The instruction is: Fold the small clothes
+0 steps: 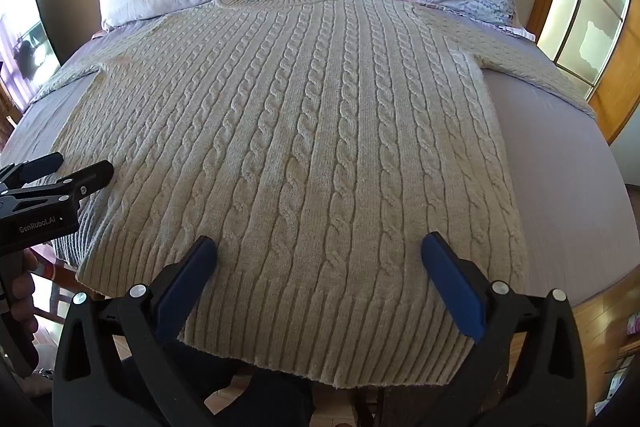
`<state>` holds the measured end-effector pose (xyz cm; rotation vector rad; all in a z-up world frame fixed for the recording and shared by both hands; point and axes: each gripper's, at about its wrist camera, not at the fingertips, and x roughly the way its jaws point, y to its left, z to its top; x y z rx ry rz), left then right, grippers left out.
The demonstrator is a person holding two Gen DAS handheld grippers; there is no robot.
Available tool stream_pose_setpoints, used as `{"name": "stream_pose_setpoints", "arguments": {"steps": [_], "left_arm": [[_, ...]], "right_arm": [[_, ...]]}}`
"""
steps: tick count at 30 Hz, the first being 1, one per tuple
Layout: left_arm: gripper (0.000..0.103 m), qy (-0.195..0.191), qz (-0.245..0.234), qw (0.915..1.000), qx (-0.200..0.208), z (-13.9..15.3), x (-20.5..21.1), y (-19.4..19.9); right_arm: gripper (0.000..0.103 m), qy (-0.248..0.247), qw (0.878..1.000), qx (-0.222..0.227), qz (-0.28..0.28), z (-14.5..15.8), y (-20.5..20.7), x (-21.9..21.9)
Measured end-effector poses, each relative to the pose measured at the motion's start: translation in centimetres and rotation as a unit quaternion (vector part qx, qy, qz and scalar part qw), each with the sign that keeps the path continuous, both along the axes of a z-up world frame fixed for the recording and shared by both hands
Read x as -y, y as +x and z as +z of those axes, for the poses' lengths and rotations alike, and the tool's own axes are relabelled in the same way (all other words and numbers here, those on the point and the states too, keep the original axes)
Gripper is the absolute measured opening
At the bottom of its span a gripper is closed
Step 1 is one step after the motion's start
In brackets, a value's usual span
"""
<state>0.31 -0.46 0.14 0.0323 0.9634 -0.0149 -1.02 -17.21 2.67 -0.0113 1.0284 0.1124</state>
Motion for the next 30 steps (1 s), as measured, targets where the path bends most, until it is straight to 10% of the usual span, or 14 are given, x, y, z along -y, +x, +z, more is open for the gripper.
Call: {"name": "stream_pose_setpoints", "arguments": {"steps": [30], "left_arm": [[0.101,0.001,-0.001,1.0,0.003,0.13,-0.12,-0.46]], "right_arm": [[0.102,0.0,1.0,0.0,0.0,-0.01,-0.01,0.04]]}}
